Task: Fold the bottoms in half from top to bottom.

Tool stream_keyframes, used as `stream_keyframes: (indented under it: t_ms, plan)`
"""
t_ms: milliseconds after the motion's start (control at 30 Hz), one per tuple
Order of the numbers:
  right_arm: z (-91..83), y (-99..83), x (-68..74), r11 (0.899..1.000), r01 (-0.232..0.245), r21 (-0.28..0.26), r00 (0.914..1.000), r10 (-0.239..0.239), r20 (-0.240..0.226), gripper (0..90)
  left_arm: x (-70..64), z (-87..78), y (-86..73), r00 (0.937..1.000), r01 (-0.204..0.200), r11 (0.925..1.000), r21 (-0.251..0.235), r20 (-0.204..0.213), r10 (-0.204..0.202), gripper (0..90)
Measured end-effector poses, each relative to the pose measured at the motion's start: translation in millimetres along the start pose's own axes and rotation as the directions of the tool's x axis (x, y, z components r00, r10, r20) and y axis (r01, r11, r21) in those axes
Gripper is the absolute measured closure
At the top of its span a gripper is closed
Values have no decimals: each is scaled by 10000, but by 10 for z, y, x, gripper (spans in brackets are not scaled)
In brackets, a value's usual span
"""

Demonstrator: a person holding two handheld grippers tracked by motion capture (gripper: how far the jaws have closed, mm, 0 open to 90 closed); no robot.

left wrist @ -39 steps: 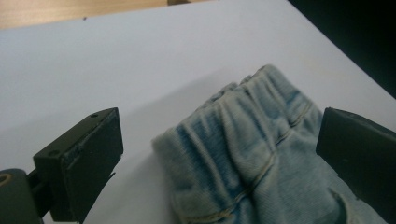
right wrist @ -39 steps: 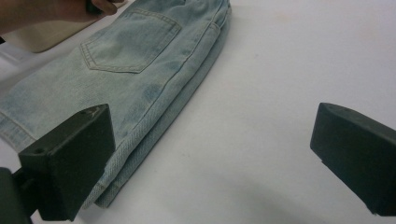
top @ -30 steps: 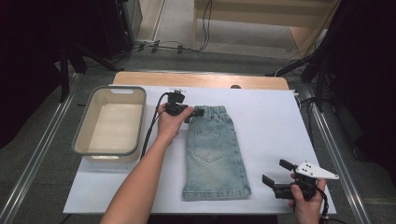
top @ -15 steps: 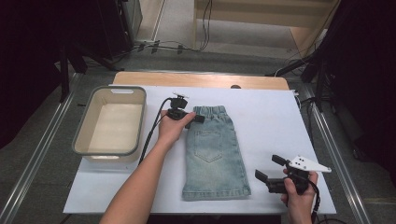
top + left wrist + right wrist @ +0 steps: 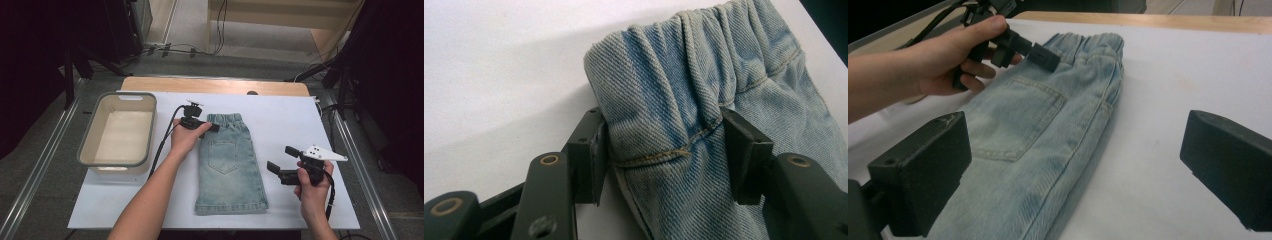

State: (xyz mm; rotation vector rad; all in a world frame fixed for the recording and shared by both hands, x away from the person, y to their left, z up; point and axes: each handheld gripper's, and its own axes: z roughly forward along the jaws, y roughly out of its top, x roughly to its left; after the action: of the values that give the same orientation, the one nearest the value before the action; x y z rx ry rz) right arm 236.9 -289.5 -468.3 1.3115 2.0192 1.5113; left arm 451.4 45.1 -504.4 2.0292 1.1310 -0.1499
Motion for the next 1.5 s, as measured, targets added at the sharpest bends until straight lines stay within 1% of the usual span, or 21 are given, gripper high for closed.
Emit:
stream_keyframes:
  t_ms: [233, 367, 567, 867, 1133, 1333, 1500]
  plan:
    - [153, 244, -31, 9997, 212, 141, 9997, -214, 101, 0, 1, 1, -24, 10000, -35, 9999, -149, 5, 35, 429]
    - [287, 368, -49, 9987, 347, 384, 9994, -344, -90, 0, -1, 1, -26, 10000, -44, 9999, -165, 3, 44, 429]
    - [476, 499, -64, 9972, 451, 597, 9987, -436, -259, 0, 2, 0, -39, 9999, -112, 9997, -236, 1, 112, 431]
    - [694, 745, -56, 9919, 1044, 730, 9942, -1021, -346, 0, 11, -2, -52, 9999, -119, 9995, -301, 45, 120, 432]
    - [881, 909, -87, 9909, 1017, 886, 9944, -989, -360, 0, 17, -1, -62, 9999, -133, 9992, -388, 88, 137, 432]
    - [1038, 943, -141, 9888, 999, 1111, 9948, -970, -308, 0, 21, -2, -69, 9998, -138, 9990, -419, 109, 142, 433]
    - [1155, 935, -240, 9883, 810, 1296, 9966, -787, -231, 0, 21, -1, -75, 9999, -110, 9988, -483, 127, 116, 433]
